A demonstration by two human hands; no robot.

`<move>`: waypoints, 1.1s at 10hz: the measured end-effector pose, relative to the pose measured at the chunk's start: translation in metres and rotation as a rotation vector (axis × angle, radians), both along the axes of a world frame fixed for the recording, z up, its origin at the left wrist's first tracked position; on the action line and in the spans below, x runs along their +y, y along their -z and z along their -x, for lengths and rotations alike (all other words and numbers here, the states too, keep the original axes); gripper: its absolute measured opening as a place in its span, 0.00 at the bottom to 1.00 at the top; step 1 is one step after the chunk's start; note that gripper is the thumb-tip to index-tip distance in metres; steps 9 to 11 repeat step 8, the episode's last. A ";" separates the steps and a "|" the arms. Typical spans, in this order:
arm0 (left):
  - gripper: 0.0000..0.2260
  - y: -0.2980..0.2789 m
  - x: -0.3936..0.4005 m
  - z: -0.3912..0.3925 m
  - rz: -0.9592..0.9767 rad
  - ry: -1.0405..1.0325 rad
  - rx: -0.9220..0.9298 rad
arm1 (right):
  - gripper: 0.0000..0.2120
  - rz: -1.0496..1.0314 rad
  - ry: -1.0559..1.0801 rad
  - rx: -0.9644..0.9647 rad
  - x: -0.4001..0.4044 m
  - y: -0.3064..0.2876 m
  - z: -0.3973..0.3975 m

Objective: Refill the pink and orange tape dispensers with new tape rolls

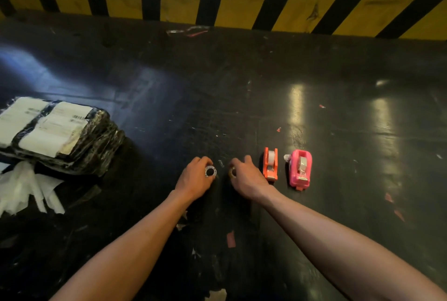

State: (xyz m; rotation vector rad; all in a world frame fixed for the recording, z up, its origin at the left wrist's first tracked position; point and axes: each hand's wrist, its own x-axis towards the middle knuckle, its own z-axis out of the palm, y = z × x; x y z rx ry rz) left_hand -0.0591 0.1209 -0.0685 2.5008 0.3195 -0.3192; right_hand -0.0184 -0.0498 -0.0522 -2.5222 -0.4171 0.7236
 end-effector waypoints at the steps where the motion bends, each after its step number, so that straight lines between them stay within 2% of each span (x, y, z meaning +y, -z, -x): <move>1: 0.19 0.003 0.000 -0.017 0.002 0.002 -0.017 | 0.22 0.005 0.057 -0.050 0.006 0.003 -0.012; 4: 0.19 0.015 -0.001 -0.027 -0.032 0.047 -0.037 | 0.21 0.077 0.100 -0.057 0.006 0.012 -0.016; 5: 0.21 0.012 -0.002 -0.029 -0.029 0.040 -0.014 | 0.24 0.085 0.114 -0.015 0.008 0.007 -0.017; 6: 0.29 0.007 -0.008 -0.027 -0.014 0.011 0.048 | 0.32 0.066 0.134 0.058 0.008 0.003 -0.014; 7: 0.36 -0.010 -0.016 -0.029 0.089 -0.131 0.067 | 0.36 0.006 0.212 0.095 0.007 -0.011 -0.012; 8: 0.34 -0.013 -0.028 0.001 0.188 -0.307 -0.012 | 0.33 -0.054 0.204 0.095 -0.009 -0.013 0.025; 11: 0.34 -0.013 -0.028 0.001 0.188 -0.307 -0.012 | 0.33 -0.054 0.204 0.095 -0.009 -0.013 0.025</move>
